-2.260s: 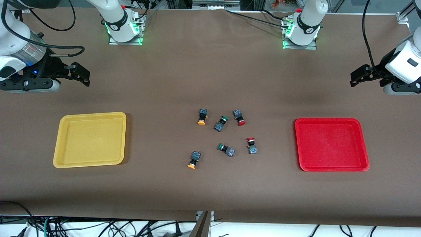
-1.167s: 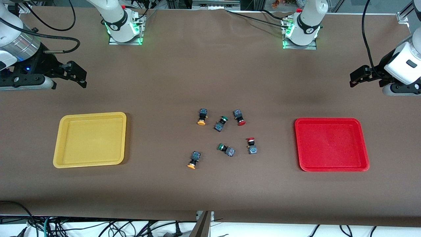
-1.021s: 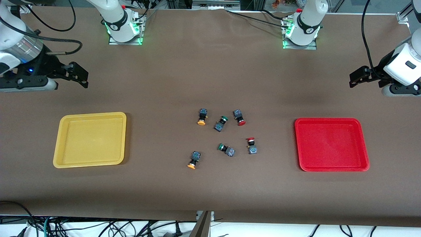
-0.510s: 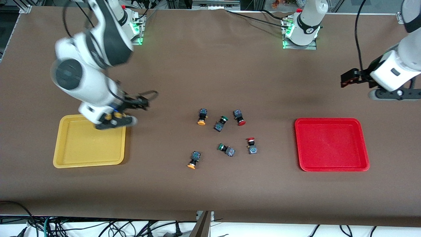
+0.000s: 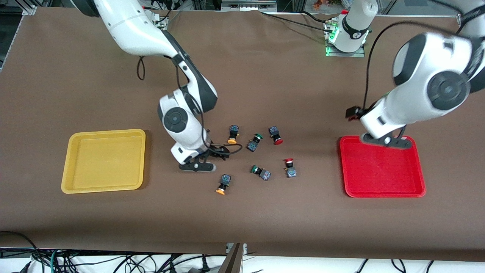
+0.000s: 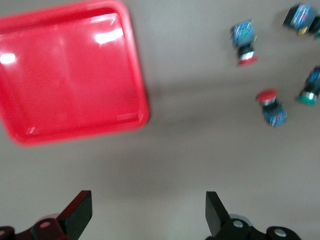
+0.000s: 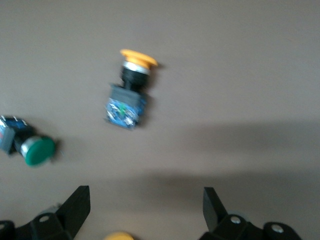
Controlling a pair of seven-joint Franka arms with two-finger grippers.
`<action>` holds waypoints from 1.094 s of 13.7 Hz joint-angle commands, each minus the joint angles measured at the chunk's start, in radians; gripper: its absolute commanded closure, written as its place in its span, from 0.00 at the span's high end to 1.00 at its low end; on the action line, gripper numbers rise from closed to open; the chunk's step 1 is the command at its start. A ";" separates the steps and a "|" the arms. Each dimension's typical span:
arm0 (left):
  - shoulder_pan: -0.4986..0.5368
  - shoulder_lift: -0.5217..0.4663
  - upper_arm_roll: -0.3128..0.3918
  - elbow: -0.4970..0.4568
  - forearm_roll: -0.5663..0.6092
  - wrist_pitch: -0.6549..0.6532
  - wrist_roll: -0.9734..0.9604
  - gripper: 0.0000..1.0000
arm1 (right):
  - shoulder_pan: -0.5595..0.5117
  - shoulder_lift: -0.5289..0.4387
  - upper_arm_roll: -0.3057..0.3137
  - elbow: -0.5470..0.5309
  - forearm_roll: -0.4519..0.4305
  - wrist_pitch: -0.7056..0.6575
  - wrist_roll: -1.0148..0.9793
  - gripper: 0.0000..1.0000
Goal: Place red and yellow buttons in trays
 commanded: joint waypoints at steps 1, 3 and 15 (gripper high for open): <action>-0.058 0.129 0.011 0.093 -0.018 0.142 -0.004 1.00 | 0.000 0.150 -0.008 0.205 0.010 0.089 0.026 1.00; -0.060 0.198 0.011 0.082 -0.011 0.284 0.010 1.00 | 0.000 0.217 -0.010 0.251 0.008 0.187 0.019 1.00; -0.201 0.468 0.011 0.045 -0.004 0.777 -0.093 1.00 | -0.016 0.308 -0.013 0.291 0.004 0.287 -0.053 0.00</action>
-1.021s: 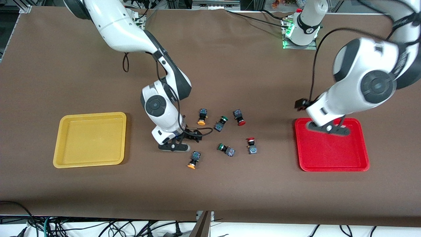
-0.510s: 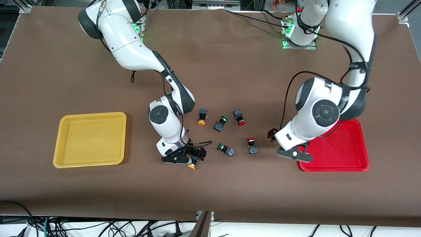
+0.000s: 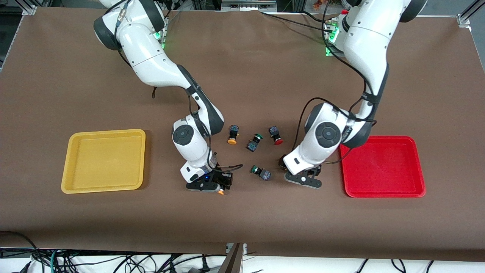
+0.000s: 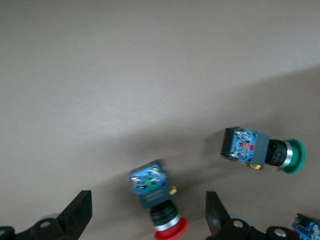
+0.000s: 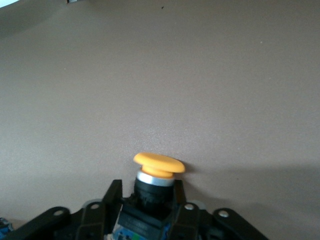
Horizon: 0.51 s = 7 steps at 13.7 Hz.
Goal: Place red and yellow buttons in trays
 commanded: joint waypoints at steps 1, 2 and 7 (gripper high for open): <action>-0.014 0.047 0.017 -0.006 0.035 0.090 -0.010 1.00 | -0.012 0.016 0.005 0.037 0.004 -0.006 -0.028 0.00; -0.014 0.052 0.017 -0.018 0.041 0.111 -0.010 1.00 | -0.018 0.006 0.010 0.039 0.006 -0.031 -0.042 0.00; -0.014 0.078 0.016 -0.034 0.043 0.122 -0.010 0.97 | -0.101 -0.102 0.015 0.030 0.018 -0.268 -0.222 0.00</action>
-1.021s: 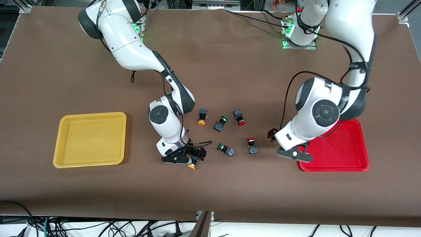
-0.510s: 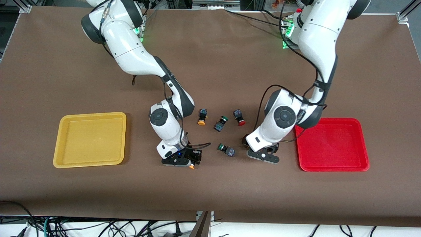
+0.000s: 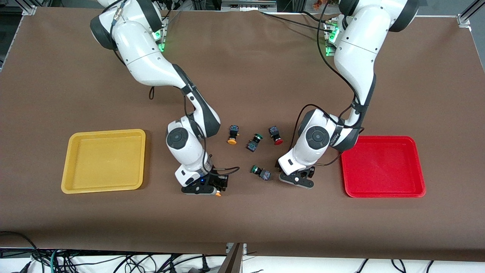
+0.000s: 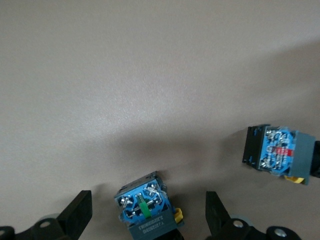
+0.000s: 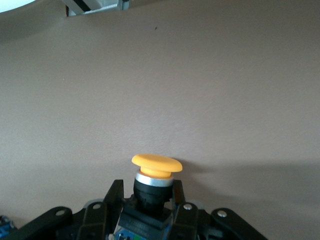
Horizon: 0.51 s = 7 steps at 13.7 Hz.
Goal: Place red and yellow buttons in trays
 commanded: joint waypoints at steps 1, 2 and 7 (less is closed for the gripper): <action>-0.007 0.000 0.006 -0.019 0.023 0.011 -0.010 0.80 | -0.088 -0.094 0.015 -0.026 0.036 -0.173 -0.212 0.00; -0.007 0.000 0.006 -0.025 0.021 0.009 -0.012 0.64 | -0.123 -0.133 0.015 -0.055 0.074 -0.230 -0.319 0.00; -0.004 -0.012 0.003 -0.024 0.021 0.009 -0.012 0.07 | -0.397 -0.417 0.012 -0.496 0.154 -0.270 -0.979 0.00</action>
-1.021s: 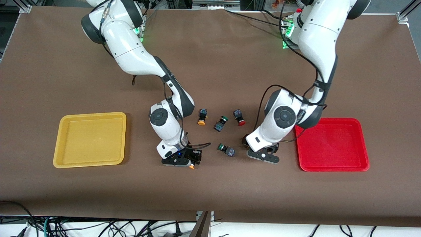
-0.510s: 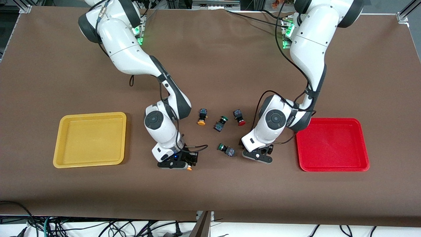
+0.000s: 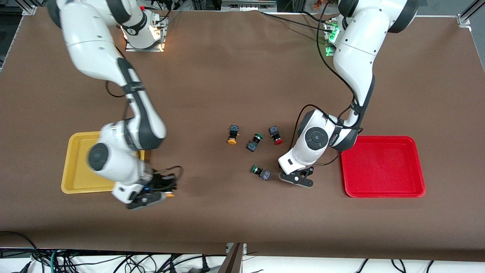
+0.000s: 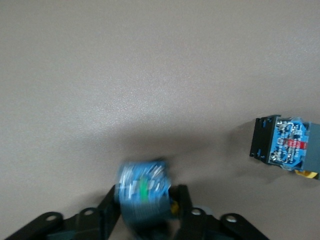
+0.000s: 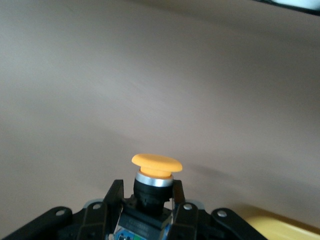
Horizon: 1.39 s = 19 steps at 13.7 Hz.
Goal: Place red and yellow buttons in trays
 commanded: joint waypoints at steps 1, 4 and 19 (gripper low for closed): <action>-0.002 -0.021 0.002 -0.014 0.019 0.005 -0.014 0.06 | -0.147 -0.174 0.020 -0.311 0.026 0.013 -0.279 0.00; 0.011 -0.091 0.010 -0.009 0.019 -0.024 -0.007 0.06 | -0.206 -0.185 0.016 -0.411 0.028 0.022 -0.311 0.01; 0.327 -0.207 0.021 -0.026 0.101 -0.602 0.568 0.08 | 0.147 -0.235 0.075 -0.279 0.008 -0.187 0.610 0.98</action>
